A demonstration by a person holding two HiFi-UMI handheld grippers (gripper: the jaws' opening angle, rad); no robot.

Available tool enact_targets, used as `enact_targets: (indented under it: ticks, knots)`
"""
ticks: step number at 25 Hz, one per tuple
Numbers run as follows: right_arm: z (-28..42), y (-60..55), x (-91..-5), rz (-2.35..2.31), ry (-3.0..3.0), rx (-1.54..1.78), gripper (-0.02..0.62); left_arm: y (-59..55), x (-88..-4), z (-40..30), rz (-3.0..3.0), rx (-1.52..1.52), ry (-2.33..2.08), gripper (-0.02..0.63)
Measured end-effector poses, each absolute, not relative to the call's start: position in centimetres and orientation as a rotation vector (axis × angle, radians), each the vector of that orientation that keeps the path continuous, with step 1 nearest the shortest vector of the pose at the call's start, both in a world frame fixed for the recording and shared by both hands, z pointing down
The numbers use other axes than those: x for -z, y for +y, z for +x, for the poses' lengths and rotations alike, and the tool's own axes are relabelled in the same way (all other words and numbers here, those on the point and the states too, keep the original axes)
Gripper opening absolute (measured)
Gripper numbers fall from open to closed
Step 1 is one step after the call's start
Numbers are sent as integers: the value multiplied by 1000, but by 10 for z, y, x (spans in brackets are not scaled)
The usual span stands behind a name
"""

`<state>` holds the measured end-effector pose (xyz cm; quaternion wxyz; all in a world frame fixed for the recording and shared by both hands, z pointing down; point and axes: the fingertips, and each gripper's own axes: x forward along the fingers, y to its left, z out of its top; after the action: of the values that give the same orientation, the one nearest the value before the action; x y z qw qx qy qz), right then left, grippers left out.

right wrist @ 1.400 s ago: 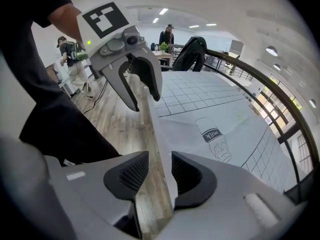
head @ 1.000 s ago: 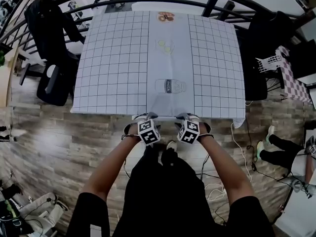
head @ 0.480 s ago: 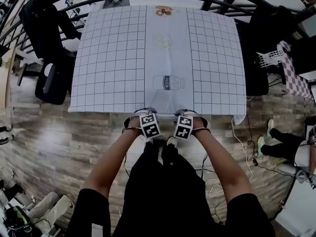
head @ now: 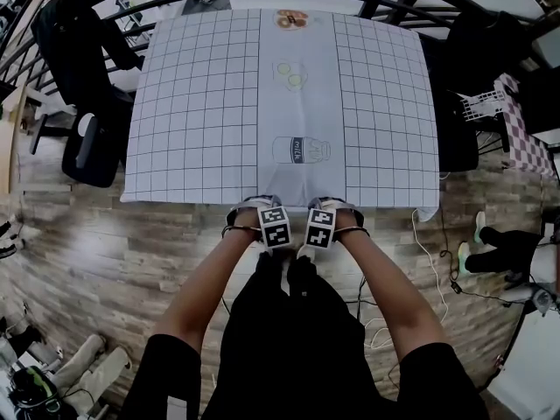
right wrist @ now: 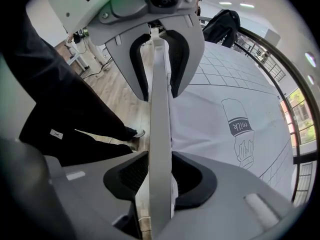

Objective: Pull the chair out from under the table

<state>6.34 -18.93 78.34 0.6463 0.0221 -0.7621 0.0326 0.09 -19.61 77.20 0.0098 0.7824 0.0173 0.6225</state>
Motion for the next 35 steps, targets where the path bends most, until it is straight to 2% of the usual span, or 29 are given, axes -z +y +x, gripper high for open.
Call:
enact_targets:
  ticks: [8, 15, 18, 24, 29, 35]
  knots:
    - [61, -191, -793, 41, -1713, -73, 137, -197, -787, -10, 2429, -2014, 141, 129]
    - [58, -192, -803, 36, -1706, -67, 133, -199, -791, -8, 2414, -1953, 98, 123]
    - [58, -194, -806, 47, -1710, -70, 114, -202, -794, -6, 2413, -1950, 74, 95]
    - [56, -194, -807, 40, -1721, -100, 108, -202, -802, -6, 2398, -2027, 81, 92]
    - [57, -197, -808, 67, -1707, -20, 63, -203, -806, -4, 2396, -2057, 80, 90]
    - [57, -197, -809, 67, -1707, -21, 62, -203, -809, -3, 2404, -2070, 81, 86]
